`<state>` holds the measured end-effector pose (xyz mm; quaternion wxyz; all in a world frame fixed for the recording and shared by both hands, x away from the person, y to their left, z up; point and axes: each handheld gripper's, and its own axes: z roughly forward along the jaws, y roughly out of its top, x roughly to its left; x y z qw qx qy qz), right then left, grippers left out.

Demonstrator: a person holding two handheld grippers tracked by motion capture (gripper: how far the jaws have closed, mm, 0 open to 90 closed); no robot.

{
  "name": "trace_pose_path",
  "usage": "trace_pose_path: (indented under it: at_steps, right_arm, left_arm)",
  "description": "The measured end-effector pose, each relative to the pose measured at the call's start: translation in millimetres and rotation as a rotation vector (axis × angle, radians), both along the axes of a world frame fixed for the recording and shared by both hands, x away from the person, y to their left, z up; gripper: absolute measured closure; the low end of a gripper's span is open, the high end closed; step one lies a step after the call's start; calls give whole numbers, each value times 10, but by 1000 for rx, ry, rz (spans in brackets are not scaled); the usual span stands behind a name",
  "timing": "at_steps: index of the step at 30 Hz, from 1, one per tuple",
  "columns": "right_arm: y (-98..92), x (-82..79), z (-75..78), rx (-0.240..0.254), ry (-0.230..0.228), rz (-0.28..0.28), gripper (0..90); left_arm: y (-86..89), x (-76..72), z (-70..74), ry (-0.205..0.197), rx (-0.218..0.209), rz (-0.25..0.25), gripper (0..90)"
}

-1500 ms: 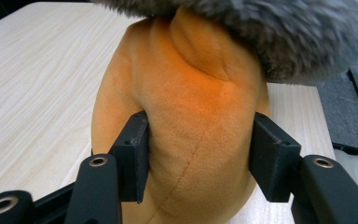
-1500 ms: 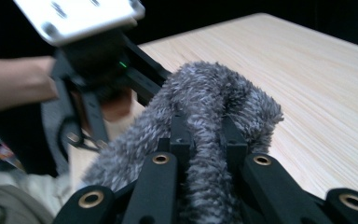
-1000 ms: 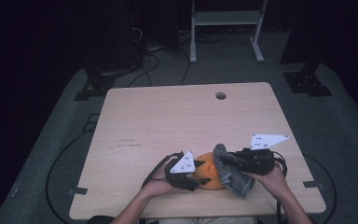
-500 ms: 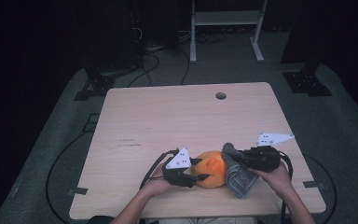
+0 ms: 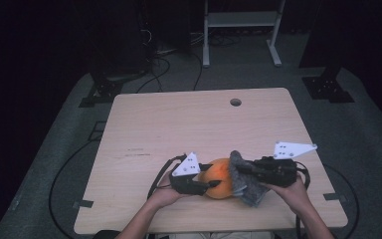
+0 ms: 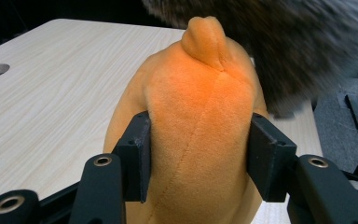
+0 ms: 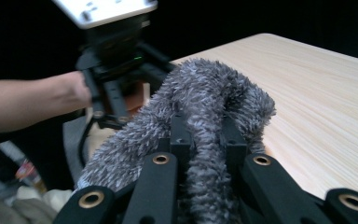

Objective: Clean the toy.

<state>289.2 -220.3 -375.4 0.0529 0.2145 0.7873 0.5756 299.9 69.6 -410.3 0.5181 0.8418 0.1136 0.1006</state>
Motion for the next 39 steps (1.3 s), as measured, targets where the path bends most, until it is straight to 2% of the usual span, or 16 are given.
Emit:
trace_pose_path:
  at_steps: [2, 5, 10, 13, 17, 20, 22, 24, 25, 27, 29, 30, 32, 35, 37, 39]
  right_arm:
    - [156, -44, 22, -18, -28, 31, 797]
    - [243, -65, 29, -65, -64, 3, 796]
    - [214, 7, -169, -151, -19, -81, 796]
    - [157, 49, -219, -139, 12, -90, 794]
    - [175, -4, -120, -61, -15, -52, 793]
    - [240, -8, -112, -84, -40, -62, 794]
    - [240, 23, -157, -101, -31, -73, 795]
    - [217, 38, -190, -118, -25, -85, 795]
    - [206, 42, -198, -116, -22, -87, 795]
    - [174, 54, -216, -119, -17, -96, 795]
    - [150, 77, -236, -125, -10, -99, 795]
    - [138, 92, -252, -133, -14, -107, 795]
    - [90, 124, -282, -132, -1, -121, 795]
    - [-15, 167, -333, -151, 34, -159, 794]
    - [-60, 161, -332, -177, 33, -181, 794]
    - [-86, 120, -279, -129, 23, -172, 795]
  left_arm:
    - [-7, -27, 41, -17, 12, 2, 476]
    - [24, -15, 56, 0, 5, 10, 479]
    - [90, 56, 22, 32, -2, 34, 480]
    - [87, 64, 34, 34, 7, 36, 481]
    - [9, 38, 8, 26, 25, 29, 481]
    - [-27, 24, -6, 21, 34, 17, 466]
    - [-9, 48, -12, 43, 19, 6, 398]
    - [27, 98, -24, 58, 5, 1, 279]
    - [44, 142, -49, 89, 4, 9, 222]
    - [58, 195, -103, 112, 28, 21, 144]
    - [75, 214, -147, 125, 7, 23, 194]
    - [67, 197, -153, 100, 5, 32, 252]
    - [50, 184, -149, 86, 6, 36, 326]
    - [63, 188, -142, 88, -1, 49, 369]
    - [73, 184, -136, 88, -10, 50, 375]
    - [65, 176, -134, 79, -12, 55, 382]
